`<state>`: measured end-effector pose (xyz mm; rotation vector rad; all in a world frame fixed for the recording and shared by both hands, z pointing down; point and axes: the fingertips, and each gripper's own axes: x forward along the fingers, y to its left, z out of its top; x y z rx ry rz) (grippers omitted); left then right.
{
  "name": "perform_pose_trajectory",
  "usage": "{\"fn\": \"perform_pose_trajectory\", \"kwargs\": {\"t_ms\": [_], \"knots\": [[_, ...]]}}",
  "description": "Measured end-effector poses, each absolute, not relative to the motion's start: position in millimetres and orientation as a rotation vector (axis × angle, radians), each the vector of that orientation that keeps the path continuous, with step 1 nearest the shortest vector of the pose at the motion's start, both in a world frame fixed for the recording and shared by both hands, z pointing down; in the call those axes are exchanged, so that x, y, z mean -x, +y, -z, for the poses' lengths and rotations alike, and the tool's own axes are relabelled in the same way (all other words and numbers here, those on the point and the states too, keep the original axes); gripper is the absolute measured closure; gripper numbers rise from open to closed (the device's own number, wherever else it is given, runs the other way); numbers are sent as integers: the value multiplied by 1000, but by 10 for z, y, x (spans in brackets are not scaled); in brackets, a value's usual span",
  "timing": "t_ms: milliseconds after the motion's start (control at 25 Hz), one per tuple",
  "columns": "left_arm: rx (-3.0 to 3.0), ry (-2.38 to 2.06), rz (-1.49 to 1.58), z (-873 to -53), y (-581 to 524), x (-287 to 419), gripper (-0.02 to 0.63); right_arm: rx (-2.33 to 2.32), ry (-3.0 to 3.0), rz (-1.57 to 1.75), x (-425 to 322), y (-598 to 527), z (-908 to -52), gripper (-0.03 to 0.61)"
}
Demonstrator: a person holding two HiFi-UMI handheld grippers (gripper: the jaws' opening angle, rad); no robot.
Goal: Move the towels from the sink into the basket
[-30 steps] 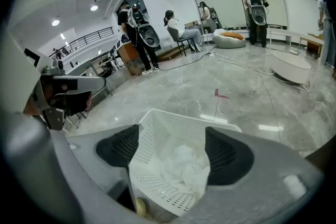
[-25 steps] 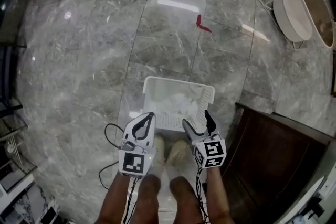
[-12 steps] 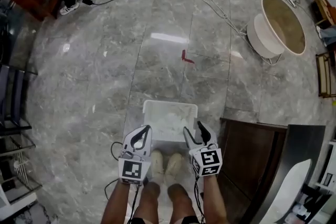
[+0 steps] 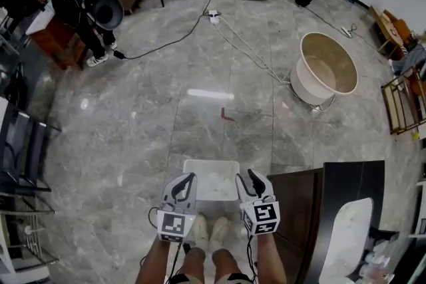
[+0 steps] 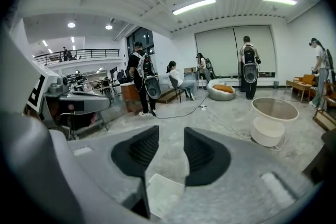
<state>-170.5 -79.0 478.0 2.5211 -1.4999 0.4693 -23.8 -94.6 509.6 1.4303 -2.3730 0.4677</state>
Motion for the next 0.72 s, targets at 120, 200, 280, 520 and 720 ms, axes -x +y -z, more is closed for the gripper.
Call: {"fn": "perform_pose_trajectory", "kwargs": {"t_ms": [120,200,280,520,720], "knots": [[-2564,-1495,-452,-4312,-708,1619,604,-1468,-2384,-427,159,-855,-4623,451],[-2593,-1489,-439,-4030,-644,1552,604,-1490,-2393,-406,111,-787,-4330,460],[-2620,-1493,-427,-3755,-583,1509,604,-1514,-2405,-379,81,-718,-4042,465],[-2673,-1495,-403,-3103,-335,1408,604,-1574,-2441,-329,-22,-439,-3318,489],[-2709,-1505,-374,-2737,-89,1397,604,-1613,-2449,-274,-75,-195,-2897,515]]}}
